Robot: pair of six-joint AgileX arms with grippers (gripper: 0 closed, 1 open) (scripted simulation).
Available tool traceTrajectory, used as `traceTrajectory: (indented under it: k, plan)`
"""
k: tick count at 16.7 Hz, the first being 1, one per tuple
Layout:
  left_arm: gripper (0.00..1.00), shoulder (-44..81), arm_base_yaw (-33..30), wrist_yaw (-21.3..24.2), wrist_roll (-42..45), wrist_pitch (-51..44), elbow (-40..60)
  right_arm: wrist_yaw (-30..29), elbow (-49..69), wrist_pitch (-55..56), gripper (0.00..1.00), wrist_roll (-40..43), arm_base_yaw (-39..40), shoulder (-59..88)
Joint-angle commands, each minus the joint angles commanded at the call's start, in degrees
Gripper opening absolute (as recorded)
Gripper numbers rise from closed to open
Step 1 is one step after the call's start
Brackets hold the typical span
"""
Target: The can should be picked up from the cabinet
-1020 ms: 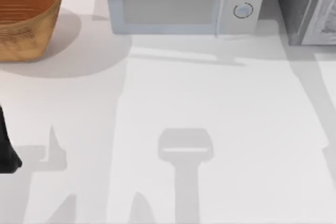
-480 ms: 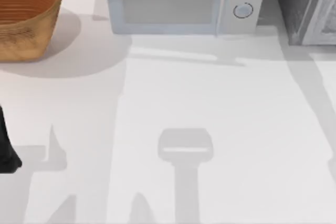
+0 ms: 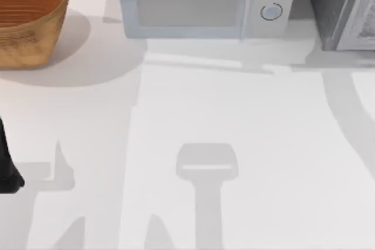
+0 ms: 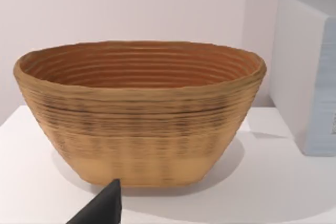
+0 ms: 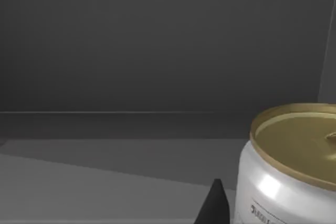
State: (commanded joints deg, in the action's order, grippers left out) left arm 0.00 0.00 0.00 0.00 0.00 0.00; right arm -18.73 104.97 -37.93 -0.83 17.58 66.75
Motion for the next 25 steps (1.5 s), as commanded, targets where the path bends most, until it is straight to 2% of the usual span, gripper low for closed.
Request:
traceTrajectory:
  k: [7, 12, 18, 25]
  plan:
    - [1.00, 0.00, 0.00, 0.00, 0.00, 0.00, 0.00, -0.16, -0.51, -0.39, 0.00, -0.08, 0.04, -0.71]
    - [1.00, 0.00, 0.00, 0.00, 0.00, 0.00, 0.00, 1.42, -9.47, 2.68, 0.00, -0.08, -1.45, -6.11]
    - [1.00, 0.00, 0.00, 0.00, 0.00, 0.00, 0.00, 5.45, -31.20, 10.72, 0.00, 0.03, -5.03, -19.93]
    - [1.00, 0.00, 0.00, 0.00, 0.00, 0.00, 0.00, 11.72, -65.68, 23.32, 0.00, 0.34, -10.81, -41.67]
